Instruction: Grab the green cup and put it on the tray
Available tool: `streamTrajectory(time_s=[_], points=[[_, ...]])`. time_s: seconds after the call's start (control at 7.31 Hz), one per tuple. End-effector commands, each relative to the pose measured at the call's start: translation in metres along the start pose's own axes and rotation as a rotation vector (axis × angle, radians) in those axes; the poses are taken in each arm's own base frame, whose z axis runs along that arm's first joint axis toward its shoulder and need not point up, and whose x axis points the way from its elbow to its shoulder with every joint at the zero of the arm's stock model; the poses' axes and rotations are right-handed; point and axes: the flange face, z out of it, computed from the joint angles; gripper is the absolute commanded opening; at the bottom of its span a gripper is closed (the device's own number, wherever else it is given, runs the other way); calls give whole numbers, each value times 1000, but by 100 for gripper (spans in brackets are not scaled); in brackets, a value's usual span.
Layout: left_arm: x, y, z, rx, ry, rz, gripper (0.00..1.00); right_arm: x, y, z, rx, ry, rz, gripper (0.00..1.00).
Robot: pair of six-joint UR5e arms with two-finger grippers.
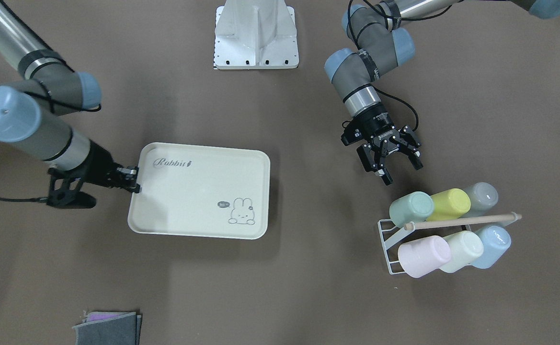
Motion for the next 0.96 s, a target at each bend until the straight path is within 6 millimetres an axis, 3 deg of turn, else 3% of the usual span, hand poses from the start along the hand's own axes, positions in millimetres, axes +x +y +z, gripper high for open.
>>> streamTrajectory(time_s=[0.0, 0.41, 0.68, 0.82], points=[[3, -16, 11, -63, -13, 39, 98, -71, 47, 20, 31, 73, -59, 0], [12, -41, 29, -71, -9, 41, 98, -81, 33, 38, 82, -14, -264, 0], [13, -44, 35, -126, -30, 62, 98, -99, 13, 59, 83, -21, -268, 0], [6, -43, 34, -127, -32, 59, 98, -96, 11, 63, 80, -14, -263, 0]])
